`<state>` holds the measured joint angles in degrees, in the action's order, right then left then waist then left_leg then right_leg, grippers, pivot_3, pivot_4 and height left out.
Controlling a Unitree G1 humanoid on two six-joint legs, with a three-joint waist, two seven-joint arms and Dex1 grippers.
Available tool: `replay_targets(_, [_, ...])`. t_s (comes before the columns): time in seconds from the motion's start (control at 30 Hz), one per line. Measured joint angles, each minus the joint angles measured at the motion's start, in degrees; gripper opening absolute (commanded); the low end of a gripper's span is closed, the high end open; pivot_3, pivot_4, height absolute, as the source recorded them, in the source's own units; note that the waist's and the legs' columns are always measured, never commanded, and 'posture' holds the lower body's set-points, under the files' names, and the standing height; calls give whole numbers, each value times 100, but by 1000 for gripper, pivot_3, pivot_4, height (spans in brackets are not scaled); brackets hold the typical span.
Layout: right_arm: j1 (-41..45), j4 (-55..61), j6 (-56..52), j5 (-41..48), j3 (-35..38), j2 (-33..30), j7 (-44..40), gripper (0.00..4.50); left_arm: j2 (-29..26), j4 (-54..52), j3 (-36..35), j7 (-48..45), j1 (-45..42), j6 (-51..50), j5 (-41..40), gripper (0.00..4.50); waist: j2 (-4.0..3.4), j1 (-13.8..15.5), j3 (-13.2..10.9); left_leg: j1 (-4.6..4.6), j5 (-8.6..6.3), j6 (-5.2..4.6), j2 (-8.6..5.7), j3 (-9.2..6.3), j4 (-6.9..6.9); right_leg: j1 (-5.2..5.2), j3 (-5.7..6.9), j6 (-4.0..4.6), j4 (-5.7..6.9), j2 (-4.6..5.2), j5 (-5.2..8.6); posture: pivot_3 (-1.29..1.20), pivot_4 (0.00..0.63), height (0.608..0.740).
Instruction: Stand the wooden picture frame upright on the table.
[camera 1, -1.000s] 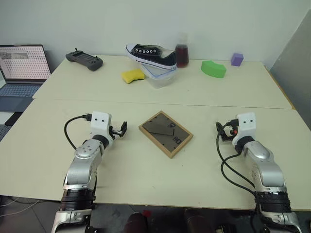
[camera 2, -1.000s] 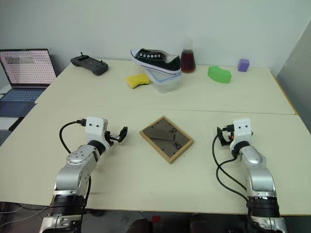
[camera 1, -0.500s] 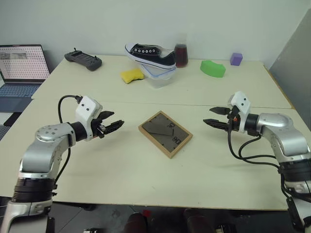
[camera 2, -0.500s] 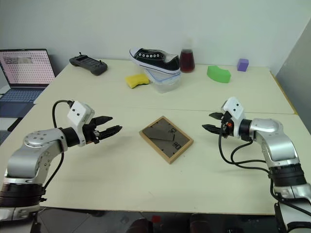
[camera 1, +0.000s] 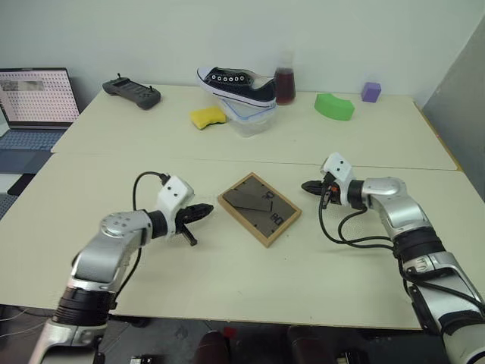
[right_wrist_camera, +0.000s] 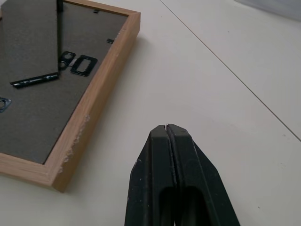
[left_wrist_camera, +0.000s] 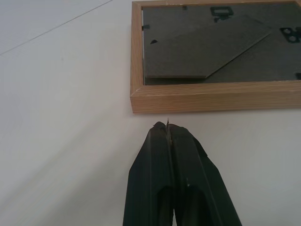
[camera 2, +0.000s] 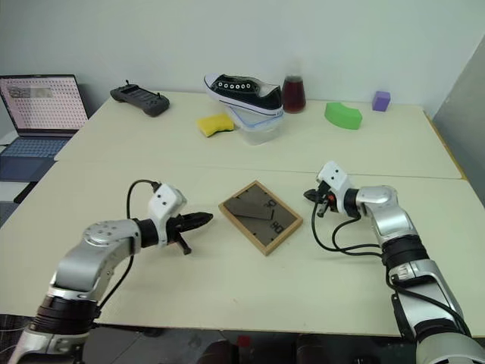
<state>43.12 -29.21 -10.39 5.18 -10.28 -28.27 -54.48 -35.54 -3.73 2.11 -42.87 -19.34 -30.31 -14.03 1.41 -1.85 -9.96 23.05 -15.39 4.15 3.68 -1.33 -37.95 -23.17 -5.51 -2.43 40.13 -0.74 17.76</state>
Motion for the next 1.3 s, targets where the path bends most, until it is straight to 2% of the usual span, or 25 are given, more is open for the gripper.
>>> replay_targets(0.27, [-1082, 1873, -908, -103, -332, 263, 209, 0, 680, 745, 554, 484, -508, 337, 662, 48, -3, 15, 3, 2, 0, 0, -3, -3, -2, 0, 1, 0, 5, -1, 0, 0, 150, 740])
replay_targets(0.47, [-1608, 3112, -1790, 77, -392, 110, 188, 0, 900, 955, 674, 478, -708, 474, 880, 48, -2, 21, 2, 2, 0, 0, -5, -4, -6, 2, 0, 0, 6, -1, 0, 0, 150, 740])
replay_targets(0.63, [-1734, 3455, -2081, 131, -372, 21, 291, 0, 866, 859, 716, 370, -684, 430, 896, 48, -1, 14, 3, 1, 0, 0, -4, -5, -5, 2, 0, 0, 6, -4, 0, 0, 150, 740])
replay_targets(0.73, [-1723, 3364, -1948, 45, -264, -82, 496, 0, 680, 405, 711, 54, -512, 69, 701, 48, 0, 5, 2, 2, 0, 0, -3, -5, -5, 2, 1, 0, 5, -4, 0, 0, 150, 740])
replay_targets(0.93, [-1663, 2858, -1629, -152, 28, -485, 732, 0, -94, -690, 536, -866, -329, -960, -165, 48, 0, 4, 1, 0, 0, 0, -3, -3, -3, 3, 0, 0, 1, -4, 1, 0, 150, 740])
replay_targets(1.07, [-1632, 2787, -1548, -163, 87, -551, 732, 0, -434, -705, 398, -1192, -363, -1198, -443, 48, 0, -2, 1, -1, -1, -1, -2, -3, -2, 3, -1, 0, 1, -7, 1, 0, 150, 740])
replay_targets(1.13, [-1620, 2754, -1521, -163, 130, -561, 733, 0, -603, -557, 192, -1399, -391, -1524, -742, 425, 0, -10, 1, -2, -1, -1, -1, -4, -1, 2, -1, 0, 1, -8, 1, 0, 150, 740])
replay_targets(1.17, [-1589, 2701, -1510, -162, 133, -559, 735, 0, -715, -431, 70, -1630, -446, -1857, -1046, 503, 2, -17, 0, 0, -1, -2, 1, -4, -1, 1, 0, 1, 1, -11, 1, 0, 150, 740])
replay_targets(1.3, [-1540, 2566, -1430, -162, 155, -499, 729, 0, -1215, 217, -304, -2469, -706, -3105, -2033, 1330, 1, -51, -1, -1, -1, -2, 0, -4, 0, 0, 1, 1, 2, -12, 3, 0, 150, 740])
